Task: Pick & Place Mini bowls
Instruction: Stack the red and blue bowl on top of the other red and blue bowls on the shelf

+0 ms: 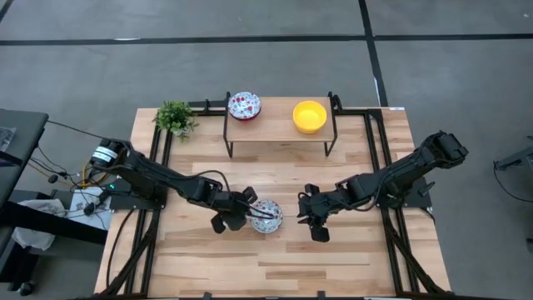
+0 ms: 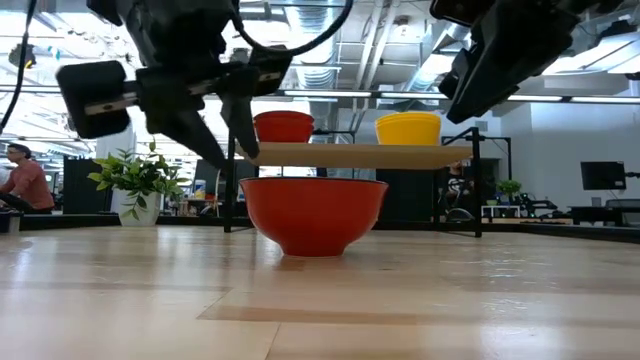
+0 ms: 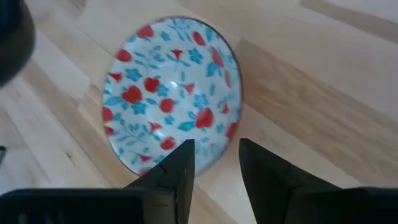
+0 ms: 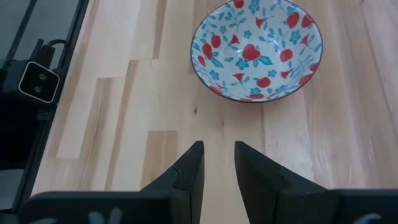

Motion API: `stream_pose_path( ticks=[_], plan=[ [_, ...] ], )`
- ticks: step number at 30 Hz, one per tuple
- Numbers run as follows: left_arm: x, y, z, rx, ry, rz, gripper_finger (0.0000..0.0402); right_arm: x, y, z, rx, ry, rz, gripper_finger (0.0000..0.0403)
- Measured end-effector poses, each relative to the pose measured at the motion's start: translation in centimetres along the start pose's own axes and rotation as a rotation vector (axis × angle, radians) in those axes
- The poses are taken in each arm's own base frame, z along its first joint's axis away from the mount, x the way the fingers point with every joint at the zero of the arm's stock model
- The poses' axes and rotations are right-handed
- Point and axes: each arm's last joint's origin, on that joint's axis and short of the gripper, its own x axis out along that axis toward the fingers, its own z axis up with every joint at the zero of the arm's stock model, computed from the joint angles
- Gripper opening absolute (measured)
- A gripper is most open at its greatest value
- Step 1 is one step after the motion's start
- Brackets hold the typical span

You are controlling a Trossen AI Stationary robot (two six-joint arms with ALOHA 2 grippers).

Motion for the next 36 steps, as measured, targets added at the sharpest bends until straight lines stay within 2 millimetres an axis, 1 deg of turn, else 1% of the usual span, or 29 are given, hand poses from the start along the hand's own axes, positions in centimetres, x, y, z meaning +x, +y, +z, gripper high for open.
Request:
stream_pose_path(
  ticks=[6,10,14,21,23,28,36],
  plan=[
    [1.0,0.0,0.0,0.094,-0.014,-0.006,0.0122,0.0,0.0,0.0,0.017,0.0,0.0,0.0079],
    [1.8,-0.4,-0.1,0.107,-0.027,-0.048,0.012,0.0,0.0,0.0,0.026,0.002,-0.001,0.0079],
    [2.2,-0.4,0.0,0.127,-0.033,-0.045,0.012,0.0,0.0,0.0,0.032,0.0,-0.001,0.0079],
    [2.3,-0.3,0.1,0.132,-0.05,-0.035,0.012,0.0,0.0,0.1,0.053,-0.007,0.001,0.0079],
    [2.6,-0.3,0.3,0.131,-0.079,-0.041,0.012,0.0,0.0,0.1,0.054,-0.008,0.001,0.0079],
    [3.6,-0.7,0.1,0.134,-0.068,-0.066,0.012,0.0,0.0,0.1,0.069,-0.015,0.001,0.0079],
    [3.8,-0.4,0.0,0.127,-0.067,-0.048,0.012,0.0,0.1,0.3,0.072,-0.031,0.006,0.0079]
  ],
)
